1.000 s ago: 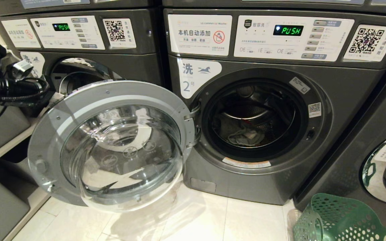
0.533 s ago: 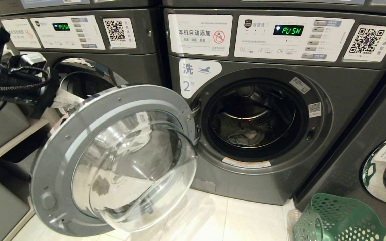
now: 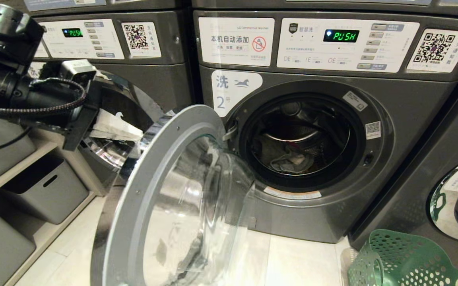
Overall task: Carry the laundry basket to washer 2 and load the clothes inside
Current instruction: Close the washing machine door with the left hand
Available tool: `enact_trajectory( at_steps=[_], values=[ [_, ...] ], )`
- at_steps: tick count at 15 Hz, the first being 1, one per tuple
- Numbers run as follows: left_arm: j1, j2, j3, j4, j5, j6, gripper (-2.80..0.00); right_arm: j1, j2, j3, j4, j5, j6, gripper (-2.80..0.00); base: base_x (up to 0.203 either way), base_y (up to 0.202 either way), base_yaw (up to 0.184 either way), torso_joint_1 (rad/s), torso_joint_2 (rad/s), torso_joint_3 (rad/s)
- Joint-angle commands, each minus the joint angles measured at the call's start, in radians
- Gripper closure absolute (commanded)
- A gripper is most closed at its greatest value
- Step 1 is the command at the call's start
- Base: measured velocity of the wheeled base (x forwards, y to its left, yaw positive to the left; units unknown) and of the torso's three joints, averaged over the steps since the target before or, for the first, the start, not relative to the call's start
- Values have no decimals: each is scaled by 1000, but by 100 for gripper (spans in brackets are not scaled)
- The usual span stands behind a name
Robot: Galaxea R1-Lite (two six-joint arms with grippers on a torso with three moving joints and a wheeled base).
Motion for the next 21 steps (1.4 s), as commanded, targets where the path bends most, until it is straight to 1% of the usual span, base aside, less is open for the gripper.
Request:
enact_trajectory(
  at_steps=[1, 8, 13, 16, 18, 21],
  values=[
    [-74, -23, 28, 1, -2, -4, 0, 0, 2, 0, 0, 0, 1, 0, 0, 0, 0, 0, 0, 0],
    [-225, 5, 27, -13, -1, -4, 0, 0, 2, 0, 0, -1, 5, 0, 0, 0, 0, 0, 0, 0],
    [-313, 89, 21, -165, 5, 1, 0, 0, 2, 0, 0, -3, 16, 0, 0, 0, 0, 0, 0, 0],
    [-376, 143, 5, -226, 9, 1, 0, 0, 2, 0, 0, -3, 15, 0, 0, 0, 0, 0, 0, 0],
    [-427, 205, -25, -270, 36, 1, 0, 0, 2, 0, 0, -3, 15, 0, 0, 0, 0, 0, 0, 0],
    [-508, 308, -90, -368, 77, 0, 0, 0, 2, 0, 0, -3, 16, 0, 0, 0, 0, 0, 0, 0]
  ],
)
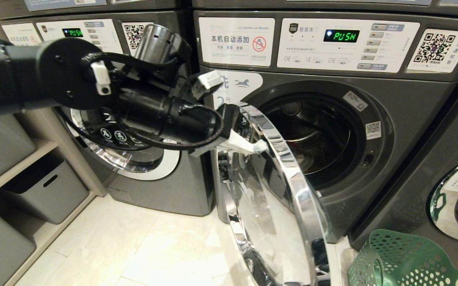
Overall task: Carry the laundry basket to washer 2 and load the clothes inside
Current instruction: Close the washing machine door with the left hand
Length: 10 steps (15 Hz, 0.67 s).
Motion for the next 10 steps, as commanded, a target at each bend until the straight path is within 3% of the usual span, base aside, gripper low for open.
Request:
enact_trajectory(
  at_steps=[1, 3, 4, 6, 8, 10],
  values=[
    [-59, 115, -58, -61, 17, -2, 0, 0, 2, 0, 0, 2, -1, 0, 0, 0, 0, 0, 0, 0],
    [-86, 175, -67, -234, 66, 0, 0, 0, 2, 0, 0, 3, -6, 0, 0, 0, 0, 0, 0, 0],
    [-93, 209, -68, -364, 130, 2, 0, 0, 2, 0, 0, 3, -7, 0, 0, 0, 0, 0, 0, 0],
    [-97, 242, -68, -527, 366, 5, 0, 0, 2, 0, 0, 0, -1, 0, 0, 0, 0, 0, 0, 0],
    [-94, 204, -66, -560, 579, 5, 0, 0, 2, 0, 2, 10, -73, 0, 0, 0, 0, 0, 0, 0],
    [-97, 149, -52, -568, 642, 4, 0, 0, 51, -94, 40, 33, -130, 0, 0, 0, 0, 0, 0, 0]
  ],
)
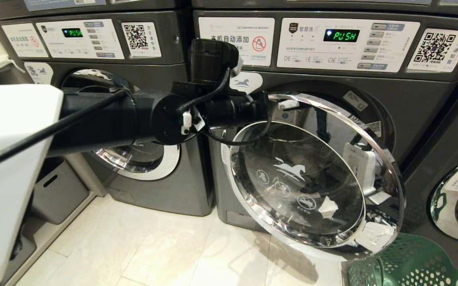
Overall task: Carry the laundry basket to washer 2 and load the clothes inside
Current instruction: Close the washing machine door with the left hand
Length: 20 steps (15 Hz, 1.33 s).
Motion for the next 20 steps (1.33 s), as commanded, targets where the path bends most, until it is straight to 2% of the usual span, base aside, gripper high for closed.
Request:
enact_trajectory(
  at_steps=[1, 3, 5, 7, 10, 14, 20],
  values=[
    [-6, -50, 17, -3, 60, -1, 0, 0, 105, -138, 40, 25, -2, 0, 0, 0, 0, 0, 0, 0],
    [-8, -76, 7, -12, 61, 4, 0, 0, 346, -333, 113, 73, 75, 0, 0, 0, 0, 0, 0, 0],
    [-16, -142, 12, -12, 64, 24, 0, -1, 676, -484, 147, 115, 140, 0, 0, 0, 0, 0, 0, 0],
    [-28, -246, 23, -7, 101, 65, 0, -1, 998, -609, 117, 138, 183, 0, 0, 0, 0, 0, 0, 0],
    [-14, -381, 35, 23, 140, 97, 0, -1, 1359, -778, 39, 128, 198, 0, 0, 0, 0, 0, 0, 0],
    [13, -475, 142, 48, 147, 100, 0, -5, 1566, -855, -36, 105, 205, 0, 0, 0, 0, 0, 0, 0],
    [30, -542, 218, 42, 148, 98, 0, -1, 1717, -857, -329, 78, 206, 0, 0, 0, 0, 0, 0, 0]
  ],
)
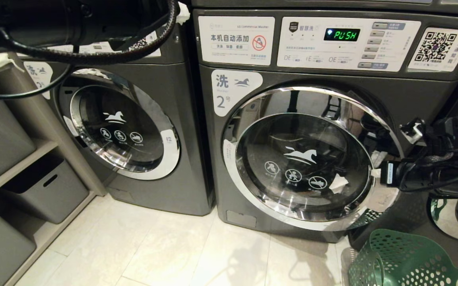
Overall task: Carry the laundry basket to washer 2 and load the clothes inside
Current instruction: Close the washing machine door with the left hand, then press the washing machine door tightly with the right hand
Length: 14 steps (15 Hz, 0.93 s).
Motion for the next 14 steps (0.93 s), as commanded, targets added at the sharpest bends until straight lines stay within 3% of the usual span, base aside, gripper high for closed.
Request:
enact_trajectory(
  at_steps=[1, 4, 8, 14],
  values=[
    [2, -44, 21, 1, 3, -2, 0, 3, 77, 1, -82, -51, -1, 0, 0, 0, 0, 0, 0, 0],
    [2, -97, 81, 1, 7, -2, 0, 0, 105, 11, -165, -128, 1, 0, 0, 0, 0, 0, 0, 0],
    [2, -152, 163, 0, 25, -2, 0, -24, 48, 112, -132, -189, -63, 0, 0, 0, 0, 0, 0, 0],
    [1, -174, 175, 18, 25, 5, 0, -43, 127, 176, -170, -211, -46, 0, 0, 0, 0, 0, 0, 0]
  ],
)
